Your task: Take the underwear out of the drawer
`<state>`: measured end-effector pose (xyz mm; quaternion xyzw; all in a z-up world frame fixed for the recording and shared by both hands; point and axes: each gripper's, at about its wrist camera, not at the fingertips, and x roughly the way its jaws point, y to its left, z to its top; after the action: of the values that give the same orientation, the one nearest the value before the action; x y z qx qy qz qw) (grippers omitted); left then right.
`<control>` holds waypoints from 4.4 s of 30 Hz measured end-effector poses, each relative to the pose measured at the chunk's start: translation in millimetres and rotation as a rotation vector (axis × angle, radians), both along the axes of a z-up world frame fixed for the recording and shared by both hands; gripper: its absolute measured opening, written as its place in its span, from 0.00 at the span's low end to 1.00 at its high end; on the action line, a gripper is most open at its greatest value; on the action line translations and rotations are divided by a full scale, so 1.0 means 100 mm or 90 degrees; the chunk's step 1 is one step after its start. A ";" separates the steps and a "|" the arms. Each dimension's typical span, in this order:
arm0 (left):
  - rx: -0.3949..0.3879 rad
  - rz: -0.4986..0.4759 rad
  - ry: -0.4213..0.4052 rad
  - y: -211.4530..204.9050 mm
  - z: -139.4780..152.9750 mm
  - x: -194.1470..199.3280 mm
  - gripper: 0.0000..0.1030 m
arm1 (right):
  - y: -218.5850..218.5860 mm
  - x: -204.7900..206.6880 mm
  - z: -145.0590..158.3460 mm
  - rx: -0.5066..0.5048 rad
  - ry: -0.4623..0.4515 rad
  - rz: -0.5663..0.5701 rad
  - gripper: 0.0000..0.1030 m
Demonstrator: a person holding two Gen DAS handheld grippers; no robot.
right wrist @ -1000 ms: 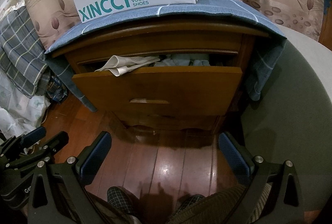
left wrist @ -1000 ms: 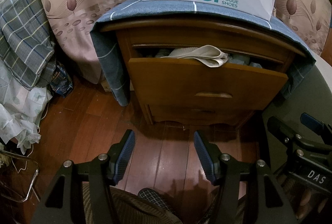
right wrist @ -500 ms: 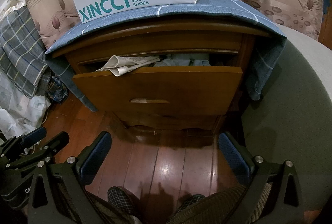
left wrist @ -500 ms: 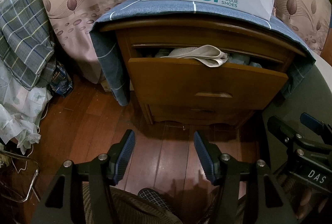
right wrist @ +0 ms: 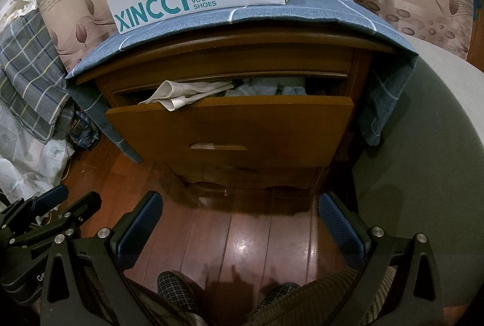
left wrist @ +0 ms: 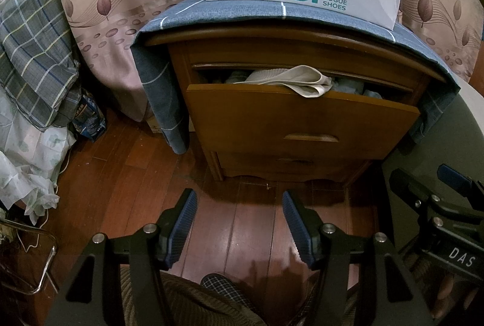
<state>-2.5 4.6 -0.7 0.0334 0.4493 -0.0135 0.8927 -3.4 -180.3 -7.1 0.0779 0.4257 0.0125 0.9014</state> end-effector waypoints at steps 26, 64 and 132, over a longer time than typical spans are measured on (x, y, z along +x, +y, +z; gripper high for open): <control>-0.005 -0.001 0.003 0.00 -0.01 0.00 0.59 | -0.03 -0.01 0.02 0.013 -0.003 -0.008 0.99; -0.613 0.387 0.160 1.16 -0.58 1.47 0.65 | -0.65 0.31 -0.15 0.164 0.103 0.000 0.99; -0.119 0.189 0.346 1.04 -1.01 1.20 0.96 | -0.77 0.33 -0.06 0.138 0.094 -0.026 0.99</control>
<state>117.8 108.3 -102.0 -0.1196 0.6679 0.0671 0.7315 29.9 -257.4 -13.0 0.1844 0.4854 0.0343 0.8539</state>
